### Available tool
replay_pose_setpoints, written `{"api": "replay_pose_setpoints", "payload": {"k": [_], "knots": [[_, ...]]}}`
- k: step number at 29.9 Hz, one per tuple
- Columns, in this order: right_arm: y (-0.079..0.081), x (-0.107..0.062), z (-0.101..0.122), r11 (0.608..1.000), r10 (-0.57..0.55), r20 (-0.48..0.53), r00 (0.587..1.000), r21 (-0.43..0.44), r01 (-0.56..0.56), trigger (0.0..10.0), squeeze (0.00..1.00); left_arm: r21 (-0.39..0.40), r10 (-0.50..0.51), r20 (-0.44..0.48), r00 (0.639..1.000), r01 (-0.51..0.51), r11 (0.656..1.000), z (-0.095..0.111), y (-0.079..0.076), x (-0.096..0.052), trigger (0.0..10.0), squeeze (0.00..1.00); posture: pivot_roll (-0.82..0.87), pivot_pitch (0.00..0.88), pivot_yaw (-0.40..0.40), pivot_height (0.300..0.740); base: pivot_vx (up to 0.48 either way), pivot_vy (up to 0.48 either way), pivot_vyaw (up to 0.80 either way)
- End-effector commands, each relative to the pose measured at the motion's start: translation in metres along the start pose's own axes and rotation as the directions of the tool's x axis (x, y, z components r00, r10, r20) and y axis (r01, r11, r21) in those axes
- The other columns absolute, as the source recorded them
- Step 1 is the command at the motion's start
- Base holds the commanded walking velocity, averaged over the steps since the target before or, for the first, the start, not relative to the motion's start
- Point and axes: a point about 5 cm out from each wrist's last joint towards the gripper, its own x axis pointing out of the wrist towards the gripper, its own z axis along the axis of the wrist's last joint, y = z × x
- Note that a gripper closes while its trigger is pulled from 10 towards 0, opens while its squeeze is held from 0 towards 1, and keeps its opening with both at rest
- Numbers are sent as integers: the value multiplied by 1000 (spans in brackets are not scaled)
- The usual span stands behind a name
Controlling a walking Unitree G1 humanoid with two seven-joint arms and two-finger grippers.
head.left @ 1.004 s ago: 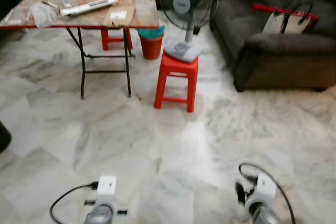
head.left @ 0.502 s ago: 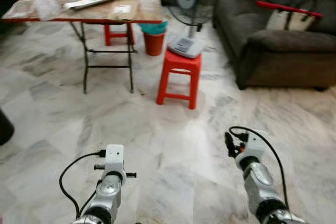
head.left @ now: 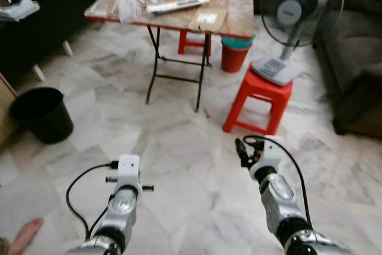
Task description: Picking trash to rubbish bin
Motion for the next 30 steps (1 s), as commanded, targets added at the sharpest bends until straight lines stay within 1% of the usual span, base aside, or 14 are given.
{"api": "replay_pose_setpoints", "payload": {"k": [1, 2, 3, 4, 5, 6, 7, 8, 10, 11, 13, 15, 19, 30], "knots": [[-12, -3, 2, 999, -32, 2, 999, -10, 32, 10000, 0, -18, -30, -9, 1000, 30, 999, -2, -10, -1, 10000, 0, -103, 12, -49, 740, 465, 0, 0], [-11, -2, 2, 1000, -28, 0, 1000, -7, 28, 10000, 0, -159, -64, -54, 996, 55, 986, 0, -17, 2, 10000, 0, -101, 8, -50, 740, 240, 0, 0], [-10, -2, 2, 1000, -25, -3, 1000, -5, 25, 10000, 0, -303, -105, -88, 991, 74, 950, 1, -25, 4, 10000, 0, -96, 13, -53, 740, 247, 0, 0], [-9, -1, 2, 1000, -22, -4, 1000, -4, 22, 10000, 0, -398, -127, -83, 988, 84, 914, 6, -31, 6, 10000, 0, -96, 13, -53, 740, 0, 0, 0], [-8, 0, 3, 1000, -18, -1, 1000, -5, 18, 10000, 0, -350, -134, -6, 991, 124, 929, 21, -37, 9, 10000, 0, -96, 22, -54, 740, 259, 0, 0], [-8, 0, 3, 1000, -18, -1, 1000, -5, 18, 10000, 0, -350, -134, -6, 991, 124, 929, 21, -37, 9, 10000, 0, -96, 22, -54, 740, 259, 0, 0], [-7, 1, 7, 1000, -22, 19, 1000, -8, 22, 10000, 0, -245, -111, 65, 992, 123, 962, 32, -36, 11, 10000, 0, -96, 31, -54, 740, 315, 0, 0], [-7, 1, 9, 1000, -26, 32, 999, -8, 26, 10000, 0, -192, -99, 97, 990, 116, 974, 37, -35, 11, 10000, 0, -96, 31, -54, 740, 311, 0, 0], [-7, 2, 12, 1000, -26, 50, 998, -8, 27, 10000, 0, -116, -83, 147, 986, 101, 988, 45, -33, 12, 10000, 0, -97, 35, -55, 740, 439, 0, 0], [-4, 4, 16, 1000, -16, 70, 997, -21, 18, 10000, 0, -81, -57, 189, 980, 74, 994, 51, -29, 13, 10000, 0, -100, 38, -52, 740, 458, 0, 0], [1, 6, 22, 999, 10, 104, 995, -45, -6, 10000, 0, -45, -15, 229, 973, 26, 999, 58, -21, 14, 10000, 0, -99, 42, -52, 740, 471, 0, 650], [3, 8, 26, 999, 18, 121, 993, -49, -12, 10000, 0, -25, -2, 249, 968, 9, 1000, 61, -16, 14, 10000, 0, -100, 43, -52, 740, 469, 0, 788], [8, 10, 31, 998, 41, 136, 990, -62, -33, 10000, 0, -22, 16, 250, 968, -11, 1000, 64, -5, 16, 10000, 0, -101, 49, -54, 740, 467, 0, 792], [18, 11, 32, 996, 70, 155, 986, -64, -60, 10000, 0, 9, 51, 275, 960, -55, 998, 65, 0, 15, 10000, 0, -101, 51, -49, 740, 466, 0, 798]]}}
